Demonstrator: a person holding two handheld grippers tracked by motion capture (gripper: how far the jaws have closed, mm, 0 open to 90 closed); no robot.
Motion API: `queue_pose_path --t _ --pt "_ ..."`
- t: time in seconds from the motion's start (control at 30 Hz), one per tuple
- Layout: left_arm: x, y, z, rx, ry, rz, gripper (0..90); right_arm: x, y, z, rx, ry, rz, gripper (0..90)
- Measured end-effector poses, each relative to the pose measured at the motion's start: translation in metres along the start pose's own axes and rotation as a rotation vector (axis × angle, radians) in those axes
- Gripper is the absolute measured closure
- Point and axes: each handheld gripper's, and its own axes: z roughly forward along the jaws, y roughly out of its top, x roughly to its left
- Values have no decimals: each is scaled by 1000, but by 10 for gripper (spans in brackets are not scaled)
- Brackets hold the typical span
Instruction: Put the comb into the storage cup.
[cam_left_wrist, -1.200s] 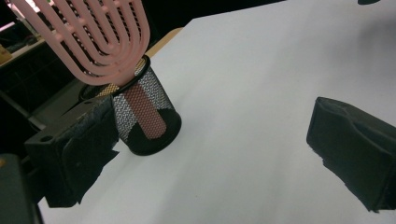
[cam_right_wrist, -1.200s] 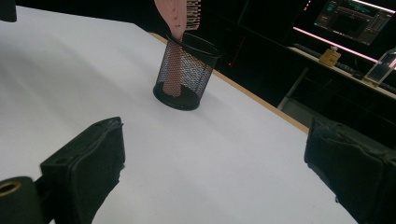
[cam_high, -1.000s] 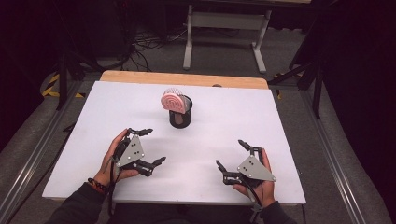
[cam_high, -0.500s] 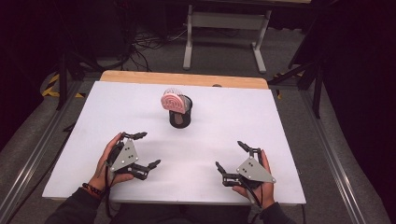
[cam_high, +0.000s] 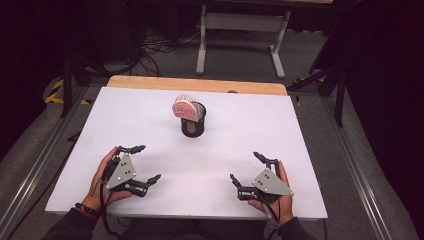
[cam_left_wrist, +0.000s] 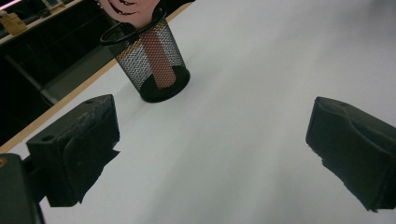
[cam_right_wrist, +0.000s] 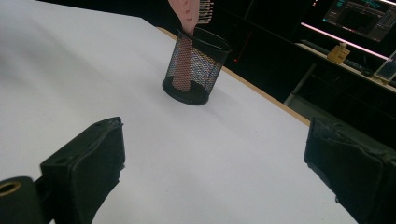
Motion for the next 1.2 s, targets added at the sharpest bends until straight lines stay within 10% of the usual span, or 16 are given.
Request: queue_pose_path --t 1.2 --pt "5 -45 -43 14 59 -137 25 0 -6 -3 24 17 4 52"
